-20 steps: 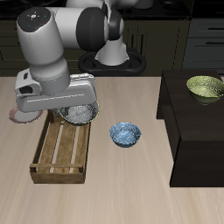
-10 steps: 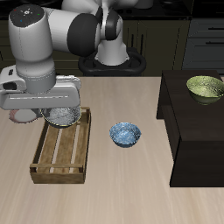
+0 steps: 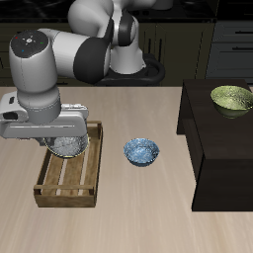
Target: Place the green bowl and the black bowl in the wooden tray
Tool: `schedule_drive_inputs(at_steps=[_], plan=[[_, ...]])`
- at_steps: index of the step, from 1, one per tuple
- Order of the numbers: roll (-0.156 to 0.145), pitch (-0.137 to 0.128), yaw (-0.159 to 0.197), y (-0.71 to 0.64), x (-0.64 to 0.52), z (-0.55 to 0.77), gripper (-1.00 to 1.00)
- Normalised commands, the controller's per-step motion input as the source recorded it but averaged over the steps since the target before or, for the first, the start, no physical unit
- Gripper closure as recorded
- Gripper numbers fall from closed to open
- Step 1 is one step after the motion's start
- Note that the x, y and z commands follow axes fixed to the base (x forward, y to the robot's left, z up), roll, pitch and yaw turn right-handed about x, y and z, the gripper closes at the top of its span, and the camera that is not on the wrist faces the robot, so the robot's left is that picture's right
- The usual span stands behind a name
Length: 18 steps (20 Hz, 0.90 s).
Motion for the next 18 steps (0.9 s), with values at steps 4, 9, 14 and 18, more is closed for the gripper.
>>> schedule_drive_inputs(at_steps=[4,9,14,18], plan=[[0.016,0.008,0.026,0.01,-0.17,-0.38,1.00],[-0.033,0.007,0.018,-0.27,0.02,-0.21,1.00],[-0.031,-0.018,0.022,-0.20,0.13,-0.12,1.00],[0.041,0.035,0.051,0.26,0.01,-0.42,1.00]])
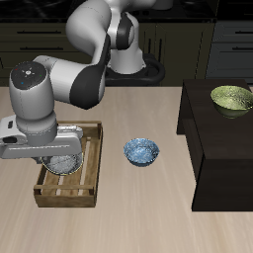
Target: Place the green bowl and the black bowl in the wooden tray
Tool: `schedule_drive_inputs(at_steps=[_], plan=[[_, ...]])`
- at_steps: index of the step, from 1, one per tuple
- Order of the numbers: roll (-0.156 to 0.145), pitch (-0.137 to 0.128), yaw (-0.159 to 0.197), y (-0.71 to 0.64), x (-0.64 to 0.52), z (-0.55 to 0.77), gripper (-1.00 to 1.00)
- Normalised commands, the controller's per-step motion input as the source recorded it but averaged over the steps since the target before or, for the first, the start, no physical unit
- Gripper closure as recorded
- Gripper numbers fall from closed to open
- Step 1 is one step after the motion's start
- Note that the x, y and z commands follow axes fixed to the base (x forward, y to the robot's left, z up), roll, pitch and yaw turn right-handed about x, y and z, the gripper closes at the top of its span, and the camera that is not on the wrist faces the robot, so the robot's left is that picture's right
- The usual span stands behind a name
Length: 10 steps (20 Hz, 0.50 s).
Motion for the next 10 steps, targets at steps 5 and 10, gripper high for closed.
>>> schedule_drive_inputs(at_steps=[5,10], plan=[[0.024,0.048,0.019,0.25,-0.06,-0.31,-1.00],[0.027,0.003,0.048,0.17,-0.02,-0.07,-1.00]])
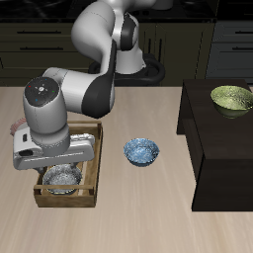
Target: Place the green bowl and the black bowl in the wooden tray
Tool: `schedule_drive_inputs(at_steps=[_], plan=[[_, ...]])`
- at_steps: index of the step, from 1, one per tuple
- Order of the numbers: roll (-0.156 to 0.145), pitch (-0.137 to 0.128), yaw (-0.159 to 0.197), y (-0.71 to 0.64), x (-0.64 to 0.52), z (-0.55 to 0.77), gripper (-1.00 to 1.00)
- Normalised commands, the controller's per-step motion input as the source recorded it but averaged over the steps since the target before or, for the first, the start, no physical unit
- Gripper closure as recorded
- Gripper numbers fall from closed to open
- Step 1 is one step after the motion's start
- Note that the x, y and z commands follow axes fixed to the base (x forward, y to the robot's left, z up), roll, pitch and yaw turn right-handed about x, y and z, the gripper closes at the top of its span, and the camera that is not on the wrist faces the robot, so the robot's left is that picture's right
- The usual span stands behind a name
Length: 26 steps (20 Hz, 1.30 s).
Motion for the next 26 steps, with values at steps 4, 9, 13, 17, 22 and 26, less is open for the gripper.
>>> schedule_drive_inputs(at_steps=[4,9,13,17,22,26], plan=[[0.012,-0.029,0.023,0.06,-0.05,0.19,-1.00],[0.006,-0.019,-0.037,0.19,-0.16,0.36,-1.00],[-0.049,-0.011,-0.013,0.09,-0.14,0.26,-1.00],[-0.017,-0.017,-0.032,0.09,-0.19,0.29,-1.00],[-0.040,0.011,-0.007,0.15,-0.23,0.35,-1.00],[0.020,-0.032,-0.052,0.28,-0.21,0.30,-1.00]])
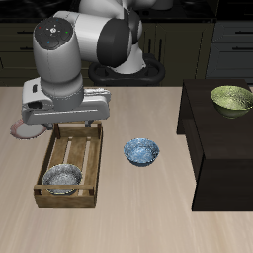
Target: Place the green bowl and the black bowl in the wooden tray
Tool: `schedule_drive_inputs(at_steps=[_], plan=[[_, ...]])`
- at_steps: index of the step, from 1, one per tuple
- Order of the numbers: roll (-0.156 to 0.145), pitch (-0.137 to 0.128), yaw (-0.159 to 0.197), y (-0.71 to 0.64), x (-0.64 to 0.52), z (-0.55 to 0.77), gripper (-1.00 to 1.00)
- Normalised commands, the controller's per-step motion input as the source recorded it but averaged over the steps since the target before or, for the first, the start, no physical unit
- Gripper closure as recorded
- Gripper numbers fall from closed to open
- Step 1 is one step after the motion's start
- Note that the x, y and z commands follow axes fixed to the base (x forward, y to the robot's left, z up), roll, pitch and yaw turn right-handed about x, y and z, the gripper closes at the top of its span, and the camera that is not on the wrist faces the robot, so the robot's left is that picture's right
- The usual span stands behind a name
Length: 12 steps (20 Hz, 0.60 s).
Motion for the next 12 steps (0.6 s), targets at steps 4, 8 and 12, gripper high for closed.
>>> schedule_drive_inputs(at_steps=[4,8,12], plan=[[0.019,-0.045,-0.002,0.28,-0.22,0.40,-1.00],[0.011,-0.047,-0.020,0.18,-0.16,0.43,-1.00],[0.037,-0.025,0.015,0.27,-0.10,0.31,-1.00]])
